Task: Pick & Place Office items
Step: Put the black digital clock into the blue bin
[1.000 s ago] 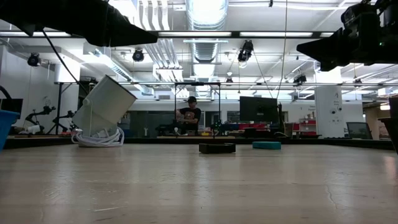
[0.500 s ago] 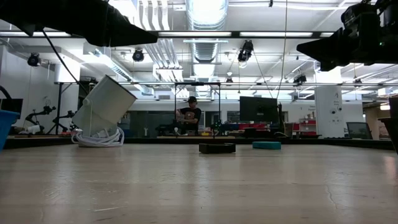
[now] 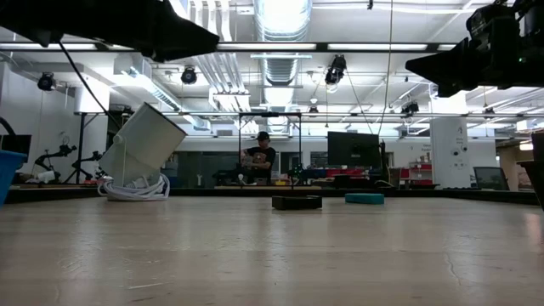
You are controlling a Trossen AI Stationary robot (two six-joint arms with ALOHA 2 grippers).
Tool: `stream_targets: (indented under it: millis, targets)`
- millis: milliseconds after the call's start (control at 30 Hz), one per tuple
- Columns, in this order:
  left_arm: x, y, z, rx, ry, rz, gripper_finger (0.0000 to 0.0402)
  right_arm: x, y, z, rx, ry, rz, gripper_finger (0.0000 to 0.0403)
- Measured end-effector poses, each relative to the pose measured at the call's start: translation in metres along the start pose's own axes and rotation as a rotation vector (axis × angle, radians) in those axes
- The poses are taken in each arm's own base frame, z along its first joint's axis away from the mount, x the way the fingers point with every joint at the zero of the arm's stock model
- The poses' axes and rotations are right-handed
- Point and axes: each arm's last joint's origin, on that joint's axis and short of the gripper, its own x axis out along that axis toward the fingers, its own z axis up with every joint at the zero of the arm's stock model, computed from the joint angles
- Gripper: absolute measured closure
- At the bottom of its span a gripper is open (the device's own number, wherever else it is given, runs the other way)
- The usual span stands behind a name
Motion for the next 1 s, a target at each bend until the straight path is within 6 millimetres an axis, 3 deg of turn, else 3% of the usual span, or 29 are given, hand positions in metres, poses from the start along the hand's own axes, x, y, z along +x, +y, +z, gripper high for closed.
stream_targets:
  millis: [200, 500, 733, 1000]
  targets:
    - [0.015, -0.008, -0.007, -0.101, 0.067, 0.096, 0.0123, 0.000, 0.000, 0.000, 0.000, 0.000, 0.000, 0.0394]
    - [0.065, -0.037, -0.015, -0.193, 0.157, 0.202, 0.0124, 0.000, 0.000, 0.000, -0.001, 0.004, 0.000, 0.0394]
    - [0.097, -0.055, -0.036, -0.247, 0.228, 0.252, 0.0124, 0.000, 0.000, -0.001, -0.001, 0.009, 0.000, 0.0394]
    - [0.117, -0.071, -0.056, -0.217, 0.296, 0.213, 0.0124, 0.000, 0.000, -0.001, -0.002, 0.015, 0.001, 0.0394]
